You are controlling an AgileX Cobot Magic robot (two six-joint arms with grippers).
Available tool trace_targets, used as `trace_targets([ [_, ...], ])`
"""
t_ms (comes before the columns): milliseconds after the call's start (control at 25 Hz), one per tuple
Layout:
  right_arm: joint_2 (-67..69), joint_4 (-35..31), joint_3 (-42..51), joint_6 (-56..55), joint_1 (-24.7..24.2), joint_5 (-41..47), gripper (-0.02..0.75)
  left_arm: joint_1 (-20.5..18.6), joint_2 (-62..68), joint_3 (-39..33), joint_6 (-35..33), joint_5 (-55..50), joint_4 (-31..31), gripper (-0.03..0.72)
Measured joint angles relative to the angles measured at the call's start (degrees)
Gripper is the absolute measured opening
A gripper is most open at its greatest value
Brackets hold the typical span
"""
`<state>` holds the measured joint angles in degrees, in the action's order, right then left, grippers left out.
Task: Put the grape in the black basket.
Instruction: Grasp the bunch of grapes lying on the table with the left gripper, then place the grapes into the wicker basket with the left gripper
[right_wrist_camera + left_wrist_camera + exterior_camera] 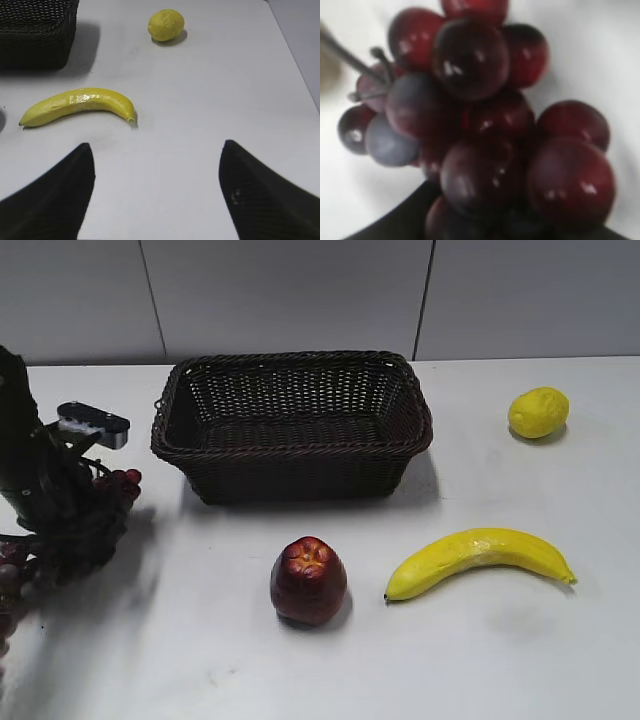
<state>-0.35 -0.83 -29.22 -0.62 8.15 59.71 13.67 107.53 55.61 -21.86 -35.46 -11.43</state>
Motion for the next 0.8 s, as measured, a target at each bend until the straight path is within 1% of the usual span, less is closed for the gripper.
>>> trace_targets([
  [120,0.00,0.00,0.00,0.00,0.00,0.00,0.589,0.00,0.00,2.23,0.08,-4.24,-0.06,0.281],
  [240,0.00,0.00,0.00,0.00,0.00,0.00,0.589,0.00,-0.69,5.63,0.92,-12.01,-0.17,0.281],
  [400,0.00,0.00,0.00,0.00,0.00,0.00,0.589,0.00,-5.14,13.30,1.33,-23.09,-0.23,0.279],
  [520,0.00,0.00,0.00,0.00,0.00,0.00,0.589,0.04,-8.64,22.42,1.39,-29.75,-0.39,0.279],
  [600,0.00,0.00,0.00,0.00,0.00,0.00,0.589,0.04,-9.91,30.31,1.46,-32.64,-1.00,0.279],
  [760,0.00,0.00,0.00,0.00,0.00,0.00,0.589,0.43,-10.10,46.04,1.56,-33.66,-3.20,0.279],
  [800,0.00,0.00,0.00,0.00,0.00,0.00,0.589,0.79,-9.96,49.02,1.56,-33.81,-3.33,0.279],
])
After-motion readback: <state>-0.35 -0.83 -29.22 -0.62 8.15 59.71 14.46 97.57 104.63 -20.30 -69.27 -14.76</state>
